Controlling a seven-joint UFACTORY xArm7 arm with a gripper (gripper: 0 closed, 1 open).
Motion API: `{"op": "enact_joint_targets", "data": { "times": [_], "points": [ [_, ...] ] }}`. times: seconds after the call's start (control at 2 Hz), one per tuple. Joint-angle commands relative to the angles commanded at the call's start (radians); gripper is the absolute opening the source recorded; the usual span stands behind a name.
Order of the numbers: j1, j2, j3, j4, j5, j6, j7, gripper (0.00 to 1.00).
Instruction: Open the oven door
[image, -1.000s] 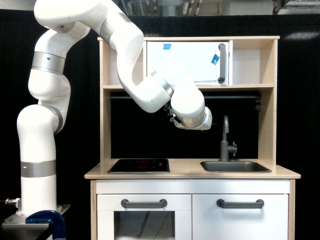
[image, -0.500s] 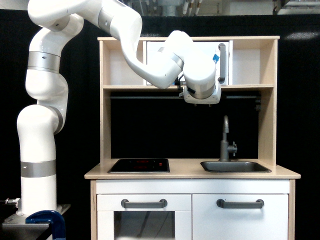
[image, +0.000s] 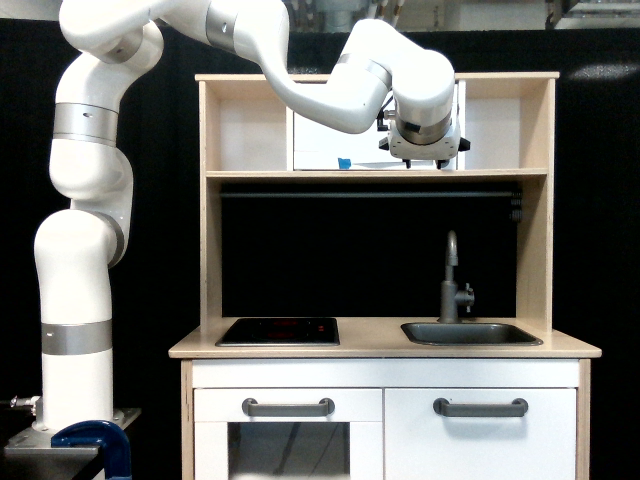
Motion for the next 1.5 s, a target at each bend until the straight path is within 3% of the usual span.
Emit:
{"op": "enact_joint_targets", "data": {
  "times": [0.5, 1.5],
  "points": [
    [0.006, 0.027, 0.057, 0.139, 0.014, -0.038, 0.122, 1.00],
    [0.028, 0.027, 0.149, 0.253, 0.011, -0.128, 0.256, 1.00]
  ]
}}
